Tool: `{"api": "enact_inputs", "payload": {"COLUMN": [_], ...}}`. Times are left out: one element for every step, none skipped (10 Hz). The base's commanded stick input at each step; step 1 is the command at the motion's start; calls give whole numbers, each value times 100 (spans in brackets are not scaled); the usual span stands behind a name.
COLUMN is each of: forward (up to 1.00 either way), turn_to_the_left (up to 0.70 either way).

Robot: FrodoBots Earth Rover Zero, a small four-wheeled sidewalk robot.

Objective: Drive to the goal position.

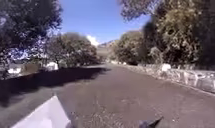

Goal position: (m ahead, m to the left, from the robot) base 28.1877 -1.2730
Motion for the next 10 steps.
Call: {"api": "enact_inputs", "payload": {"forward": [70, 70, 70, 70, 70, 70, 70, 70, 70, 70], "turn_to_the_left": [0, 0, 0, 0, -14, -31, -35, -35, -35, -35]}}
